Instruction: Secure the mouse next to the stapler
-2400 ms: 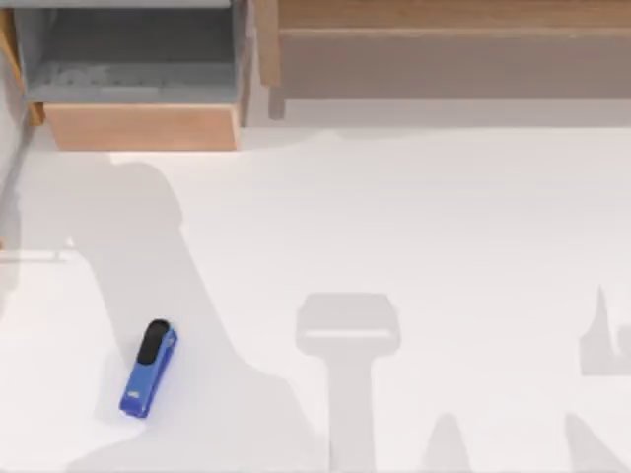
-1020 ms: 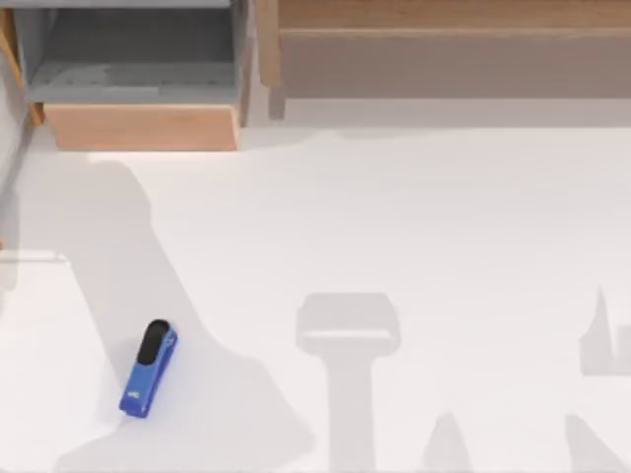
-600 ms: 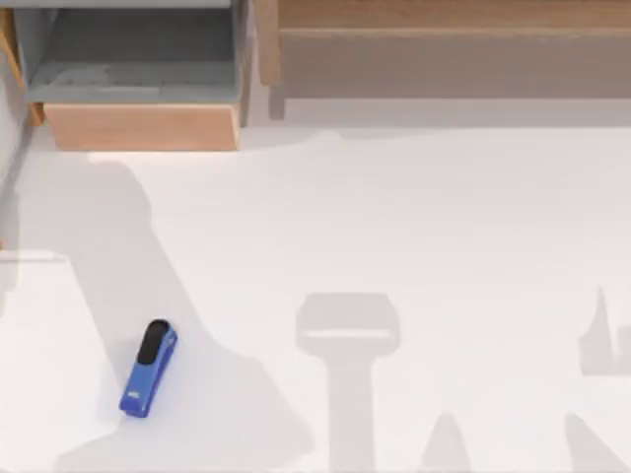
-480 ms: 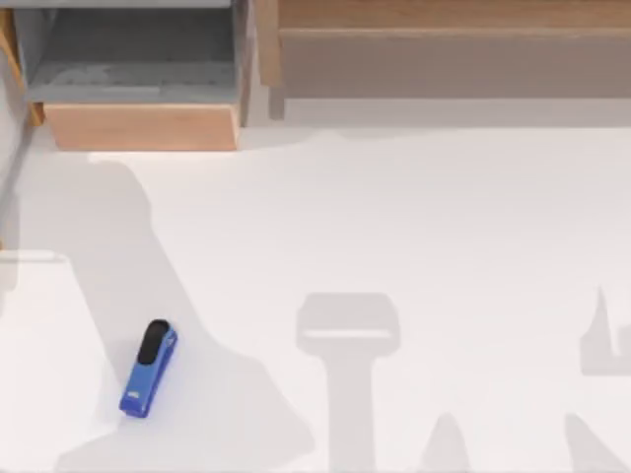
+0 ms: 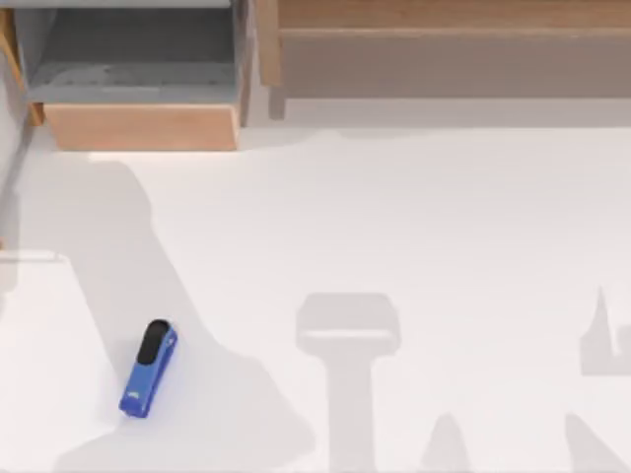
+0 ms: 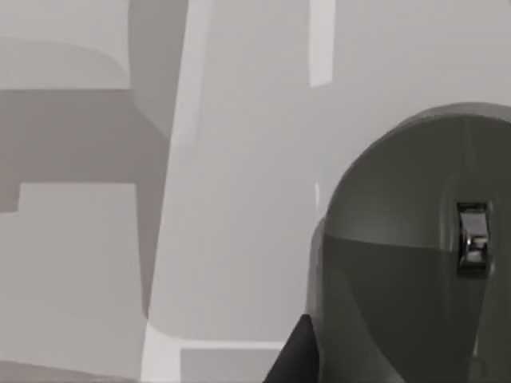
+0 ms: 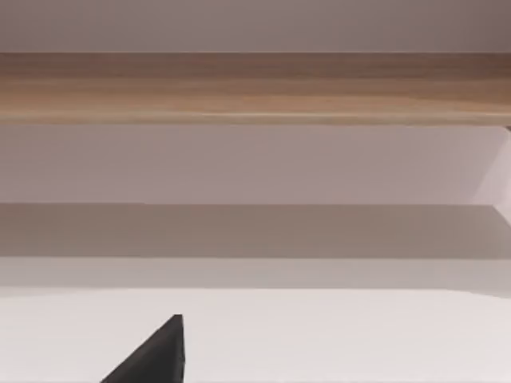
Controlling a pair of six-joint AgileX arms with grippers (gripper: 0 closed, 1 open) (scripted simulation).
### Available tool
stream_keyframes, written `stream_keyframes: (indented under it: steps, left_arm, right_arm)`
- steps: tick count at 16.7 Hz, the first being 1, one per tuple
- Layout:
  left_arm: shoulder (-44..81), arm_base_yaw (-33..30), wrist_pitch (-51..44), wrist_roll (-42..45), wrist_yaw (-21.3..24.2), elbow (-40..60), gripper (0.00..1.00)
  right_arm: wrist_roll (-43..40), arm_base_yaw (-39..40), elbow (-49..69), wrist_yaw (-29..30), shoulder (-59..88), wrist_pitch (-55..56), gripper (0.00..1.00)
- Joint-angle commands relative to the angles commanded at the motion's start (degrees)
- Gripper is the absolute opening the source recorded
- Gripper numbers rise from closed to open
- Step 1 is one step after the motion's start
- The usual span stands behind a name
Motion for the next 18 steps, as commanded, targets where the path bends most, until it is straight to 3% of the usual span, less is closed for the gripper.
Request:
stream_keyframes:
  steps: [8, 18]
  left_arm:
    - [-1.37, 0.40, -0.12, -0.35, 0.05, 0.02, 0.00]
    - [-22.63, -2.60, 2.39, -6.24, 2.06, -11.68, 0.00]
  right_arm:
    - [0.00, 0.00, 0.00, 0.00, 0.00, 0.00, 1.00]
    - [0.00, 0.00, 0.00, 0.00, 0.00, 0.00, 1.00]
